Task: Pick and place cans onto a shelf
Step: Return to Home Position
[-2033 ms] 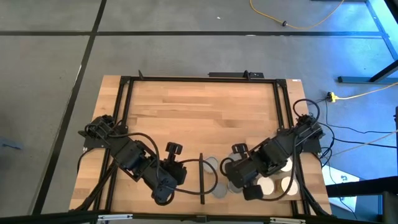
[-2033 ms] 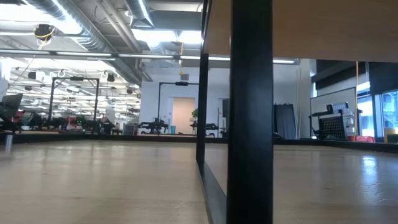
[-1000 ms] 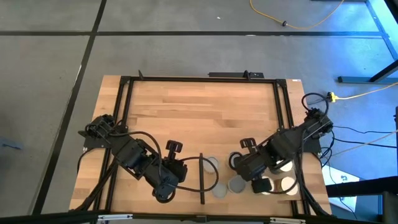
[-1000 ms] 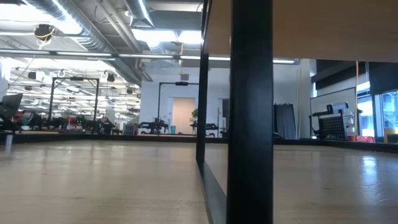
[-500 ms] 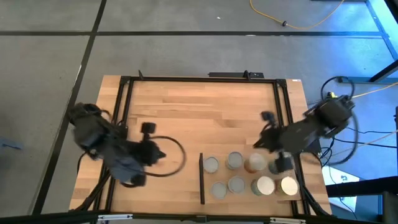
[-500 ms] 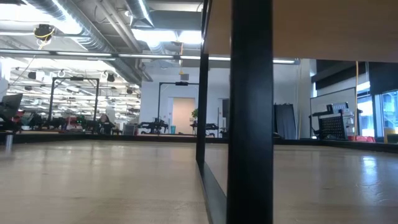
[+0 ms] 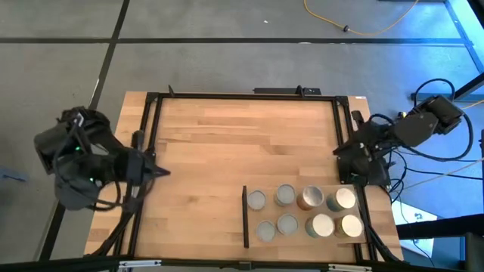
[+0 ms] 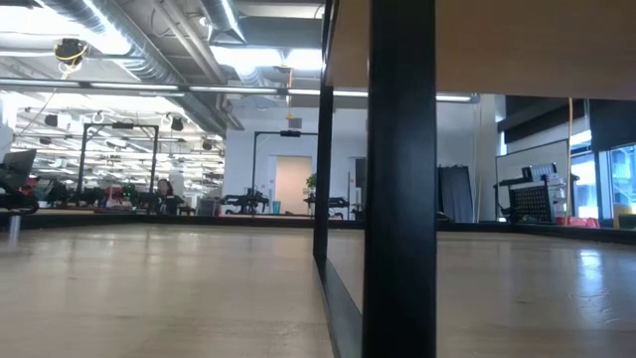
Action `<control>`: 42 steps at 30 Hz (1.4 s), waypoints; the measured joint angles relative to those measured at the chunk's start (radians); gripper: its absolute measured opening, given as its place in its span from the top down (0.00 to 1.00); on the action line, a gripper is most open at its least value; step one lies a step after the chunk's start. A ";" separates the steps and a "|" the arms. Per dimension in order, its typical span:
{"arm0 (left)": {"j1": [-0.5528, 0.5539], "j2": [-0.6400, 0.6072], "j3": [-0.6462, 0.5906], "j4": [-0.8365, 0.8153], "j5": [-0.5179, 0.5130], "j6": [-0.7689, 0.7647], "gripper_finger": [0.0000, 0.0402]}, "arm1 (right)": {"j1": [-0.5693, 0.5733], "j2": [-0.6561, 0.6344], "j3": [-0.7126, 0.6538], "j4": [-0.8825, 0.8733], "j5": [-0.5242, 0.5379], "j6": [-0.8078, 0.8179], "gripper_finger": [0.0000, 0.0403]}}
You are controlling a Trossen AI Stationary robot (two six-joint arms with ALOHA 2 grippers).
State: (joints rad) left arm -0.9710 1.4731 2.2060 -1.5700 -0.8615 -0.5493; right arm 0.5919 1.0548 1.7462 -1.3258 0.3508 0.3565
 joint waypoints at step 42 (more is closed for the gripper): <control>-0.079 -1.433 -1.501 1.083 0.222 0.493 1.00 | 0.000 -0.743 -0.894 0.577 -0.003 0.084 0.95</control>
State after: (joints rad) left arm -1.0500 0.0398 0.7050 -0.4873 -0.6393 -0.0565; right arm 0.5919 0.3120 0.8527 -0.7489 0.3476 0.4405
